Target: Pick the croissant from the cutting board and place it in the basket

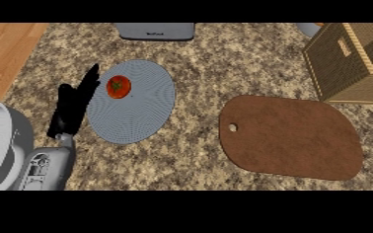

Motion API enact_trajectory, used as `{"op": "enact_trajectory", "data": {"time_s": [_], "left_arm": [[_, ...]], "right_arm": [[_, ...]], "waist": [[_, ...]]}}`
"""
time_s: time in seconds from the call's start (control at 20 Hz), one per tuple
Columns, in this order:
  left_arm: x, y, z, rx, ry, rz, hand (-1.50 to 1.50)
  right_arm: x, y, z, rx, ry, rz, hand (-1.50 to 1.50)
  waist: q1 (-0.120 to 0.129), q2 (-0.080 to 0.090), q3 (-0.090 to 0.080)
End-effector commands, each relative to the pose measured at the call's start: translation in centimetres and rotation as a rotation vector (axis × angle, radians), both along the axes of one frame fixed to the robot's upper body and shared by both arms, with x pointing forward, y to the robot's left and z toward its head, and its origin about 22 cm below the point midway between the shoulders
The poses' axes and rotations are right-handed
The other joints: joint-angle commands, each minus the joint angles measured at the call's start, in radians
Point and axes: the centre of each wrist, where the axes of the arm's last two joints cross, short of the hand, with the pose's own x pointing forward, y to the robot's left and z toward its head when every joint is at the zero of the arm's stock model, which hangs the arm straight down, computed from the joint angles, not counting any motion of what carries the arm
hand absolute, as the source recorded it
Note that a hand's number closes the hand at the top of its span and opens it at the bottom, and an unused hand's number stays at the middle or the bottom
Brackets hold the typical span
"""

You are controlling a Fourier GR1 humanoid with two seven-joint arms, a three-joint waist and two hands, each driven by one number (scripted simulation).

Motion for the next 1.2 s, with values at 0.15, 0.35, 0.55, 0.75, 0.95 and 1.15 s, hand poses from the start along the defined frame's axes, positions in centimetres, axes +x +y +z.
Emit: {"op": "enact_trajectory", "data": {"time_s": [0.15, 0.35, 0.55, 0.75, 0.95, 1.15], "left_arm": [[0.3, -0.8, -0.3, 0.000, -0.004, 0.011, 0.00], [1.0, -0.4, 0.6, 0.003, -0.001, -0.013, 0.00], [1.5, 0.0, 2.1, 0.000, -0.015, 0.008, 0.00], [0.9, 0.2, 0.5, -0.015, -0.002, 0.009, 0.00], [-0.3, 0.5, 0.0, -0.002, 0.012, 0.000, 0.00], [-0.8, 0.5, -0.4, 0.004, 0.010, 0.019, 0.00]], "right_arm": [[-0.6, -1.3, -3.1, 0.210, -0.040, -0.016, -1.50], [-0.2, -0.6, -3.3, 0.206, -0.166, -0.028, -1.50], [-1.2, -2.1, -3.5, 0.233, -0.315, -0.073, -1.50], [-2.9, -4.5, -3.4, 0.231, -0.463, -0.177, -1.50], [-5.4, -7.9, -2.5, 0.299, -0.517, -0.265, -1.50], [-8.5, -11.2, -2.4, 0.352, -0.547, -0.350, -1.50]], "waist": [[-0.004, -0.001, 0.000], [0.005, 0.002, 0.001], [0.002, 0.000, 0.001], [-0.006, -0.001, 0.001], [-0.012, -0.005, 0.001], [-0.020, -0.008, 0.000]]}}
